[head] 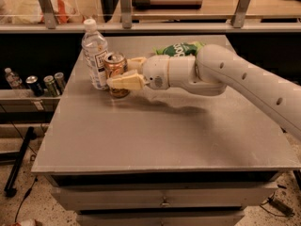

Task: Move orange can near blue plastic bottle

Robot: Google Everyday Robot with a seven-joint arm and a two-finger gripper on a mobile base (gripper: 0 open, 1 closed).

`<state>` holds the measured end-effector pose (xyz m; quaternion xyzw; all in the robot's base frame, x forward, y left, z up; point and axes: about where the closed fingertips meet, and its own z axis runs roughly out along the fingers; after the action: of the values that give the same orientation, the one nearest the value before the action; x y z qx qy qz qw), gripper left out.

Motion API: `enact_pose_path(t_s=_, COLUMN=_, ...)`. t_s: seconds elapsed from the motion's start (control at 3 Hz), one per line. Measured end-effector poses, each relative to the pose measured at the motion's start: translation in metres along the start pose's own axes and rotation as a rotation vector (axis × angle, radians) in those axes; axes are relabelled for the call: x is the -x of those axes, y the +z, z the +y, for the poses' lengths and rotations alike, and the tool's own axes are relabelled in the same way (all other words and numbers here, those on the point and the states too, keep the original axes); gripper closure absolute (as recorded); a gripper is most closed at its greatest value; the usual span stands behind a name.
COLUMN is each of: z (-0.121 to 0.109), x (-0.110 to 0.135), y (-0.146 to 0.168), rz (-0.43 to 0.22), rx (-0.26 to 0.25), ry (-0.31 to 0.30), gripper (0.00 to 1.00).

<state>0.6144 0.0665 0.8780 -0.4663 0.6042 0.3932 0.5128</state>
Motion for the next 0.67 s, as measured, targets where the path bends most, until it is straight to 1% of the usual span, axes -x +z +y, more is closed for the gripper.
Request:
enact_pose_path(t_s=0.33, z=-0.0025, x=-0.0021, y=-0.0015, rz=0.004, rx=-0.002, ry=0.001, gripper=0.0)
enact_pose_path(t_s=0.67, z=-0.0048, x=-0.0017, y=-0.0097, rz=0.038, rx=-0.011, ry=-0.008, gripper=0.0)
